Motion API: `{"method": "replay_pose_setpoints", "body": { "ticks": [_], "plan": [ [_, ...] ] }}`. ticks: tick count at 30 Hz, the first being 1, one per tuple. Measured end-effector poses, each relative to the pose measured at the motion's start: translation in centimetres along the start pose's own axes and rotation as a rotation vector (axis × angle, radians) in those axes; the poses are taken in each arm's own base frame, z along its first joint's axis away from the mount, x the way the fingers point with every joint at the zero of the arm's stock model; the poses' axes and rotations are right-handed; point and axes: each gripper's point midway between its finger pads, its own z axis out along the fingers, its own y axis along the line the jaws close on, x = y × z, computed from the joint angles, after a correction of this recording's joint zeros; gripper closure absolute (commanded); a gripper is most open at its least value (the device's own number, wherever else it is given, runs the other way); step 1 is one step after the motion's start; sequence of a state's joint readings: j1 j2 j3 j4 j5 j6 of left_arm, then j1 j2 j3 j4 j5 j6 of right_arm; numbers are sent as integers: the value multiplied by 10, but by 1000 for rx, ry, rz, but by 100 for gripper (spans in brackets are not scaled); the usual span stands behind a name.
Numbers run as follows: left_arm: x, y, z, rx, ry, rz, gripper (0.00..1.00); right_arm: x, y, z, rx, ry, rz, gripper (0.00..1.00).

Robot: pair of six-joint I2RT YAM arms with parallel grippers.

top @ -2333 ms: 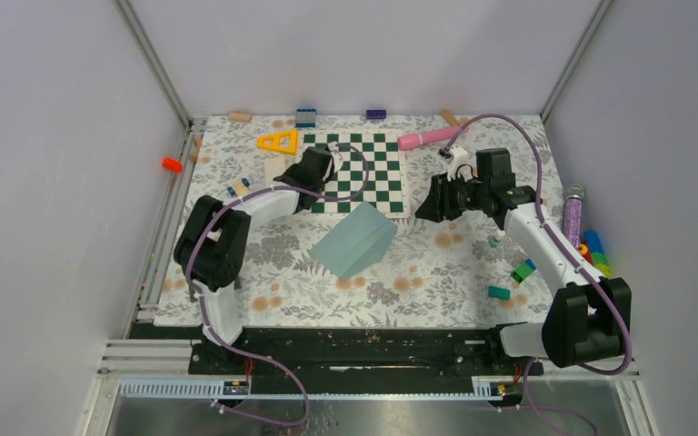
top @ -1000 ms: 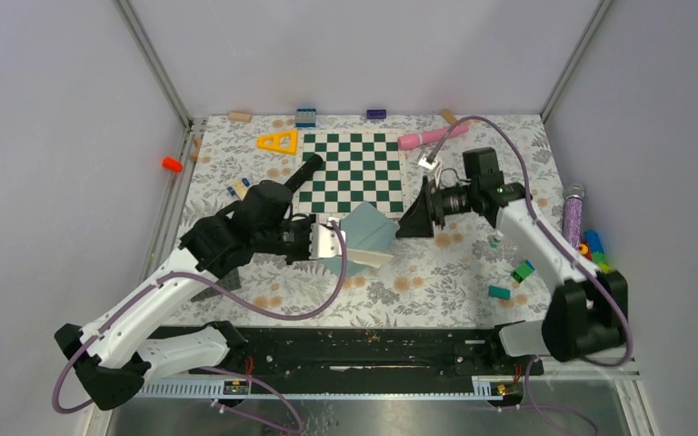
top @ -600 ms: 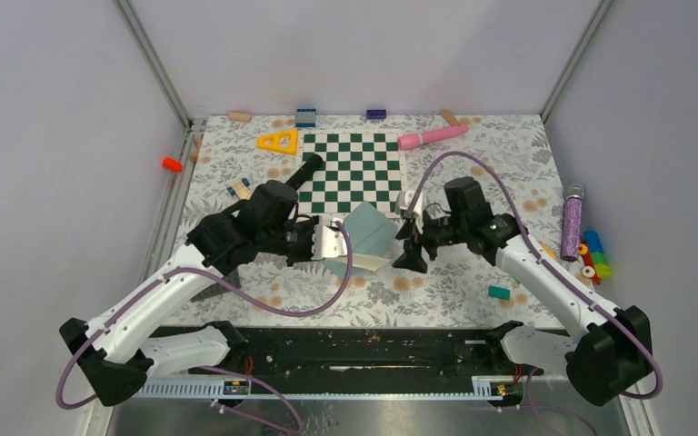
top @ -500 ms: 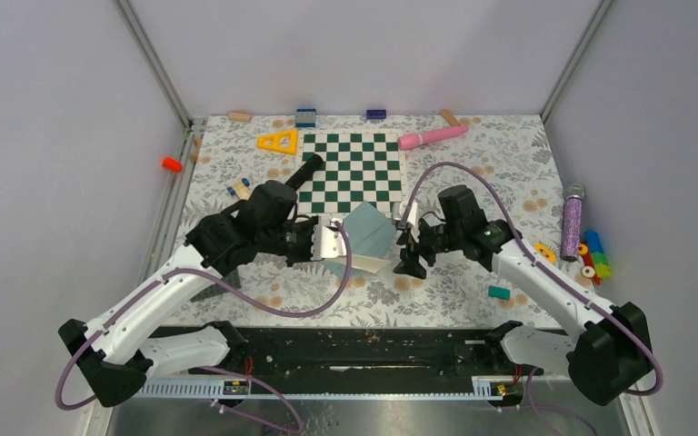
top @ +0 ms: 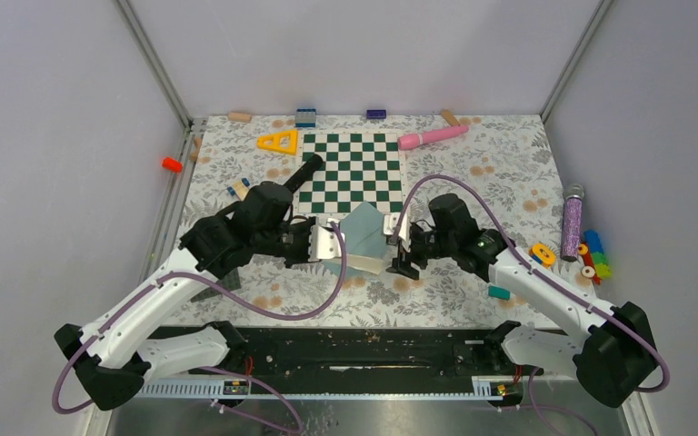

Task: Place the letter into the envelope and seal it
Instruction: Pick up the letter from the center of the board.

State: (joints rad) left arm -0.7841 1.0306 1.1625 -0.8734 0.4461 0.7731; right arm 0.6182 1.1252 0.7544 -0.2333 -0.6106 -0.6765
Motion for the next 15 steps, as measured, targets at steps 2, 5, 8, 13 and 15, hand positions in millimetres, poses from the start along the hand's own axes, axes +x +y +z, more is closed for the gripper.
{"method": "replay_pose_setpoints", "body": {
  "ticks": [2,5,8,13,15],
  "plan": [
    [-1,0,-1,-4,-4,-1,100,-1,7,2,-22,5,-12,34],
    [-3,1,-1,-11,-10,-4,100,-2,15,6,-48,7,-23,40],
    [-5,2,-2,-18,-18,-7,100,0,17,9,-56,20,-19,53],
    [-8,5,-2,-30,-30,-10,100,-1,15,13,-35,31,-16,100],
    [-9,7,-1,-37,-35,-14,99,-3,10,13,-6,35,-15,100]
  ]
}}
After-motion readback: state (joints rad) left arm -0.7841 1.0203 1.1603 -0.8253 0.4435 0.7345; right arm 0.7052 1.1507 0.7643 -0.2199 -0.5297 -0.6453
